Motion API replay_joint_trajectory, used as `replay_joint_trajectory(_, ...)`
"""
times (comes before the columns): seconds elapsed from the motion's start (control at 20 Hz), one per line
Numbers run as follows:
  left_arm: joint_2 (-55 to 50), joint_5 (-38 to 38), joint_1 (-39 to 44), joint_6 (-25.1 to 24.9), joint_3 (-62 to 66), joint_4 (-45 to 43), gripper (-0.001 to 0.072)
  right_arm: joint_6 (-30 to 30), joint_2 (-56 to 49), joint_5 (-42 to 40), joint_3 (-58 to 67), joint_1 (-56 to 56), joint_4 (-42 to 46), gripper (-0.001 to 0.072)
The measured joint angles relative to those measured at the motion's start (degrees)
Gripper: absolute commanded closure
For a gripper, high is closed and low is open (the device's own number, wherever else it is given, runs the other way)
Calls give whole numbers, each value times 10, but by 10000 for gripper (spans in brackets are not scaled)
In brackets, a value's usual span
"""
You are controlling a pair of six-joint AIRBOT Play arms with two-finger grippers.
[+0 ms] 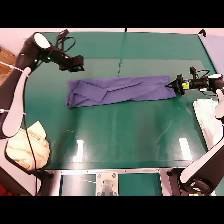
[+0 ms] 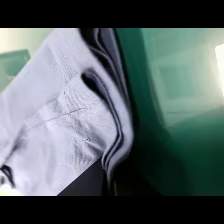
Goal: Fold the shirts.
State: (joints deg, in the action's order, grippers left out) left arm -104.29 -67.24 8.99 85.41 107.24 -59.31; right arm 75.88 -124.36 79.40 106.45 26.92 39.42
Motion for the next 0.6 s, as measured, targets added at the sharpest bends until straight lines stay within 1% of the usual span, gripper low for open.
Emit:
replay_joint_trajectory(0.15, -22, 28, 47, 0, -1, 7, 683, 3, 25, 50, 50, -4, -26, 690)
replay_joint_trajectory(0.3, -61, 83, 112, 0, -2, 27, 683, 5, 82, 87, 77, -11, -50, 690)
replay_joint_trajectory(0.6, -135, 203, 227, 0, 0, 120, 683, 6, 208, 142, 91, -40, -94, 689)
